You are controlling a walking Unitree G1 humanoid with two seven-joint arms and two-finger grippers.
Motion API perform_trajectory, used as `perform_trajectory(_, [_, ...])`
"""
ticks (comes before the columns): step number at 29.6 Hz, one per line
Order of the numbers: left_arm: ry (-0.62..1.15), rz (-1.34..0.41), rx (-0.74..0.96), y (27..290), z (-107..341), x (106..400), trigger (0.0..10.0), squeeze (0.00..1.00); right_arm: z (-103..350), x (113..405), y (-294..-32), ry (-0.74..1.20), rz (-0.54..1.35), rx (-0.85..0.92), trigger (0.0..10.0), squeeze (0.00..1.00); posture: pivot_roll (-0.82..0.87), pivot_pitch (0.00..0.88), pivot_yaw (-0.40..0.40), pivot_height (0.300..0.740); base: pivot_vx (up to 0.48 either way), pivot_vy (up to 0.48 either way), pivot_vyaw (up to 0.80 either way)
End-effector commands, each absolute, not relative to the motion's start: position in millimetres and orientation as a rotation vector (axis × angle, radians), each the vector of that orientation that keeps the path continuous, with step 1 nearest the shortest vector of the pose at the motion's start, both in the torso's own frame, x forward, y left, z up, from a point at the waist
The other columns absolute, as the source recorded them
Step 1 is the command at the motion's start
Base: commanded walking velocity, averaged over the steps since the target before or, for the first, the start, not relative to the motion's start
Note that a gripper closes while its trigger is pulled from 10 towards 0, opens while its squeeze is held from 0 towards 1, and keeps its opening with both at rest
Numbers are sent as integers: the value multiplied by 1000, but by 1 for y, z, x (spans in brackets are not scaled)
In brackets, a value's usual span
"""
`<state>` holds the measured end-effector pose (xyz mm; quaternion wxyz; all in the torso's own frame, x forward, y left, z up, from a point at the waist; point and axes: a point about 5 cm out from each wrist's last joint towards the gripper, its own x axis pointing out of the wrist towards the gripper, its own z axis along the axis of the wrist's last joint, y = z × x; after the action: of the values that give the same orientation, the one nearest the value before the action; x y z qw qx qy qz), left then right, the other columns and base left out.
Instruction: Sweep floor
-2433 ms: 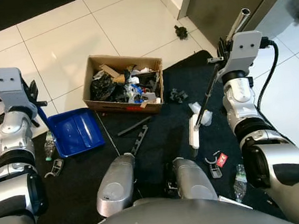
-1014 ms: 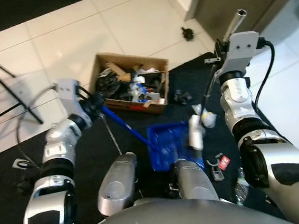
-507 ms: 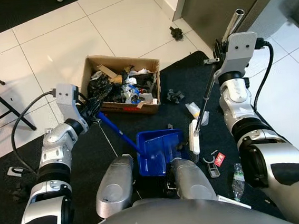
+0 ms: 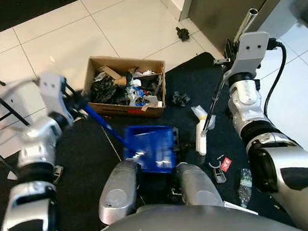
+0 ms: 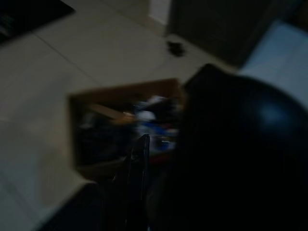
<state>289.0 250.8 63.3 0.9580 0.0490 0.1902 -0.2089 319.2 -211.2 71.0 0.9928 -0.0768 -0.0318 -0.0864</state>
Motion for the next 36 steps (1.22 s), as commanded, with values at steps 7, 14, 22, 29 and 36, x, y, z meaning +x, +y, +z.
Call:
perform_trajectory(7, [435,-387,185,259,67,306,10000,0,80,321,-216,-112,-206,-190,10000,0,173,30,-9,740,0,0,0])
perform_trajectory(14, [376,-347,163,254,79,326,10000,0,79,318,-219,-124,-227,-203,10000,0,147,36,-1,740,0,0,0])
perform_trajectory(22, [364,-353,250,250,81,332,10000,0,78,316,-223,-124,-242,-214,10000,0,141,43,-3,740,0,0,0])
perform_trajectory(29, [315,-347,293,251,87,335,10000,0,78,316,-224,-121,-248,-219,10000,0,146,46,-9,740,0,0,0])
perform_trajectory(36, [274,-413,268,227,64,323,10000,0,76,316,-221,-111,-241,-221,10000,0,132,47,-22,740,0,0,0])
